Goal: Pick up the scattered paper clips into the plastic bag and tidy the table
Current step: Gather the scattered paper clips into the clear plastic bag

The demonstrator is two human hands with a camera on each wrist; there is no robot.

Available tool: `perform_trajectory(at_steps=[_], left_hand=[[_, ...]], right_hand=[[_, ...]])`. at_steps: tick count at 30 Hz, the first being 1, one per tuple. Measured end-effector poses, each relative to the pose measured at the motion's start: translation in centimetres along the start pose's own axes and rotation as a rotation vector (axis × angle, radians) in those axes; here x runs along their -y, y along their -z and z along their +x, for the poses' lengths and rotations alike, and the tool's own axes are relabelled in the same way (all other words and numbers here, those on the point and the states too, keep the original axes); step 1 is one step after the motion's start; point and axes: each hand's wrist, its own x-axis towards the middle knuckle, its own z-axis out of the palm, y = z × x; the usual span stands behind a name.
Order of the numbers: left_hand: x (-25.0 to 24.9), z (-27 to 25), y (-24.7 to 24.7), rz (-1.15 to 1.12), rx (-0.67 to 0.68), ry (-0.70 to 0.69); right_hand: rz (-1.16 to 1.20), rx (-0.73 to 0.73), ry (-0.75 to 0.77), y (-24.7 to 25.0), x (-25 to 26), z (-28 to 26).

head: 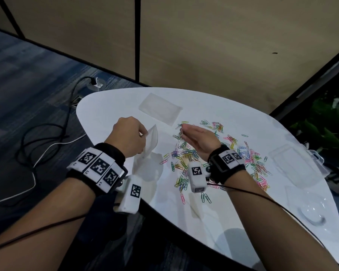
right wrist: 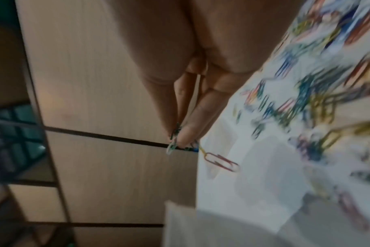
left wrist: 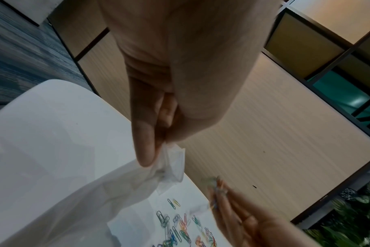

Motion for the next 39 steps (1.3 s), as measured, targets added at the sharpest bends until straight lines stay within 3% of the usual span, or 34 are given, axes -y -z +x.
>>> perform_trajectory(at_steps=[3,6,8,15,18,20,23,27,29,33,36,39], left_hand=[[-0.2,0.0,-0.4,-0.01,0.008,-0.002],[-0.4,-0.1,-0.6,-0.02,0.006,-0.009],[-0.4,-0.2,-0.8,-0.035,-0.001,-0.018],[-0.8,-0.5,-0.9,-0.07,-0.013,-0.064],[-1.0,-0.6,-0.9,-0.065,0.007,-0.086],[-1.0,-0.7,-0.8,-0.057,0.022,-0.084],[-0.6,-0.3,-0.7,-0.066,0.003,-0.063],[-0.1,0.2,-0.2,-0.073,-0.058,-0.04],[-0.1,0.2,0.0,-0.055,-0.065,-0.046],[-0.1,0.3,0.1,-0.04,-0.045,-0.035],[0.0,0.4,0.0,-0.036,-0.038,-0.033],[0.2,0.5,-0.3,-0.03,-0.029,-0.025]], right_hand=[[0.126,0.149,0.002,-2.5,1.0,-2.3],[0.032,0.215,0.004,-5.3,-0.2,-3.5],[-0.082,0.18,0.039,-6.6,-1.5,-3.7],[-0.778,0.044,0.341,-7.7,-3.0,-3.3],[-1.149,0.129,0.447,-8.4,-2.3,-3.4],[-1.257,0.214,0.438,-8.6,-1.7,-3.4],[-1.231,0.313,0.453,-7.9,-0.7,-3.1],[-0.768,0.126,0.404,-5.0,-0.1,-1.6],[-0.993,0.071,0.348,-3.2,-1.1,-0.4],[-1.692,0.33,0.22,-1.2,-5.6,0.7],[-1.976,0.446,0.309,-0.3,-8.6,1.0],[-2.004,0.452,0.448,0.2,-9.5,0.7]])
